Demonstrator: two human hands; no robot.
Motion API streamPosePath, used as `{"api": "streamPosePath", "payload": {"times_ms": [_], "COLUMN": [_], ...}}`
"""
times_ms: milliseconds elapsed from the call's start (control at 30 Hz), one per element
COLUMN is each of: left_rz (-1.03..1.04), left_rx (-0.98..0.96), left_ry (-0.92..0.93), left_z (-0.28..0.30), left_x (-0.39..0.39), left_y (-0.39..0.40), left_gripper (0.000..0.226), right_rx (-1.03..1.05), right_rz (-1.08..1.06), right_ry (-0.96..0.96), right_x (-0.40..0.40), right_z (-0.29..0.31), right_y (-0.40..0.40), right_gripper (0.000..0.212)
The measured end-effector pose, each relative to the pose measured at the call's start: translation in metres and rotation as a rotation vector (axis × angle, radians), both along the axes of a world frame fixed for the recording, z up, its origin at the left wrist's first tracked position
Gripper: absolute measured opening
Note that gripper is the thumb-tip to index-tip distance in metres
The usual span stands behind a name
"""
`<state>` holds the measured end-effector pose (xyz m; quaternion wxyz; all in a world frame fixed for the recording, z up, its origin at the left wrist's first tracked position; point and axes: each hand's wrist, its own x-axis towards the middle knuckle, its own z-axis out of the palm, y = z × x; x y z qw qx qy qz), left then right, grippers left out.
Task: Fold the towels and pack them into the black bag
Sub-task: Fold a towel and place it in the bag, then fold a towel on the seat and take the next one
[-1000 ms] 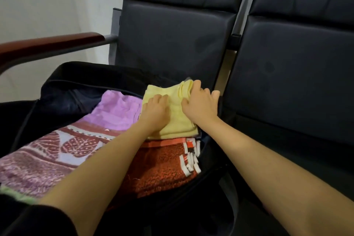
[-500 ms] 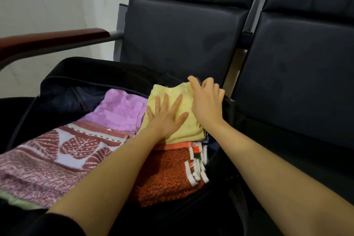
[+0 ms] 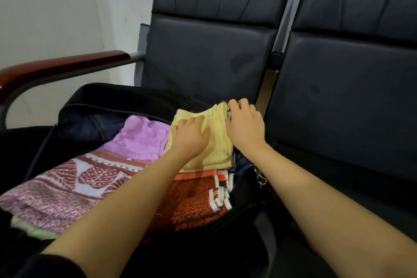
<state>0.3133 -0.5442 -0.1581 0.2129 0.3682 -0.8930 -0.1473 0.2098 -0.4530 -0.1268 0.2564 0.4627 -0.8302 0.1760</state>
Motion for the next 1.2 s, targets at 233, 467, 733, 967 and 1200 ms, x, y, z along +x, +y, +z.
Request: {"api": "streamPosePath", "payload": {"times_ms": [233,467,733,967,1200], "left_rz": [-0.057,-0.281,-0.572,-0.800,-0.922], "left_rx": [0.055,0.132,0.263,0.386,0.348], "left_ry": [0.261,0.315,0.234,0.155,-0.071], "left_z": [0.047,0.062,0.043,0.022,-0.009], "left_x": [0.011,0.001,-0.047,-0.101,-0.147], "left_y": [0.065,0.177,0.319,0.444,0.522], "left_gripper": [0.033,0.030,0.024,0.025,0.028], "right_rx": [-0.219,-0.369,-0.487,-0.584,-0.225], "right_rz": [0.036,-0.073,-0.294,-0.538,-0.827], "right_ry": [-0.464,-0.637,-0.688,-0.703,-0.629], "right_x": [0.010,0.005,-0.029,-0.066,-0.081], "right_z": [0.030,0.028,0.010,-0.024,-0.064], "right_y": [0.084,0.202,0.361,0.491,0.567], "right_gripper": [0.014,0.008,0.013,0.014,0.027]}}
